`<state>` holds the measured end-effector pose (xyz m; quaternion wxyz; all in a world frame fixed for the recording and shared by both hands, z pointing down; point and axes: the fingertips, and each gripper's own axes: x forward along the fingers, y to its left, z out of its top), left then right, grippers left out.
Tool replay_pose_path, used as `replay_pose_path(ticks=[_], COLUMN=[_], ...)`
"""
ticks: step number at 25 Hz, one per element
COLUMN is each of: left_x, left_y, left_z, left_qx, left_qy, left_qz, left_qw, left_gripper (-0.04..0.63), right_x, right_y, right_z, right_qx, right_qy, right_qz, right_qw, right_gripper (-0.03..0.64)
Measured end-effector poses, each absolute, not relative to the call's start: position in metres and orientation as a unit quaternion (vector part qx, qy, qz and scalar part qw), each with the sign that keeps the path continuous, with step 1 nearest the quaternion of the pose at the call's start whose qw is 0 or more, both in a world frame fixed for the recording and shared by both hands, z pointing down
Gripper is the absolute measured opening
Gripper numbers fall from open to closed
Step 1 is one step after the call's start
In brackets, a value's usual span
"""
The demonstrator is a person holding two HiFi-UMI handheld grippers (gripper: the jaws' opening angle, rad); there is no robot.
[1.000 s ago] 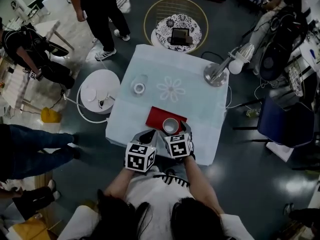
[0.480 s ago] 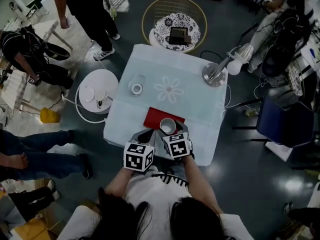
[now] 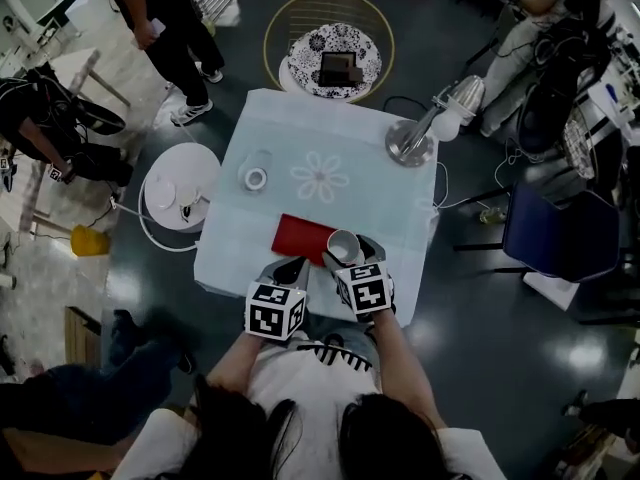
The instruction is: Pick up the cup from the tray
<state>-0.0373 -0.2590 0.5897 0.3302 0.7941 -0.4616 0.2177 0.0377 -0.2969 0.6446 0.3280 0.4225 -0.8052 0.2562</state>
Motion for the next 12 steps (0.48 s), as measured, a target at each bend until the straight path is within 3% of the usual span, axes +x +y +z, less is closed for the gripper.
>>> replay_pose_path(ticks=[12], left_x=[0.001], left_y=[-0.270], left_z=[0.588], left_qx=[0.811], left_qy=[-0.430], left_qz=[0.237], left_qw=[0.319], left_gripper=[0.000], right_x=[0.124], right_y=[-0.298], right_z=[0.650], right_qx=[0.494], right_qy=[-0.759], right_qz=[0.283], right_qw=[0.315], right_gripper=[0.368])
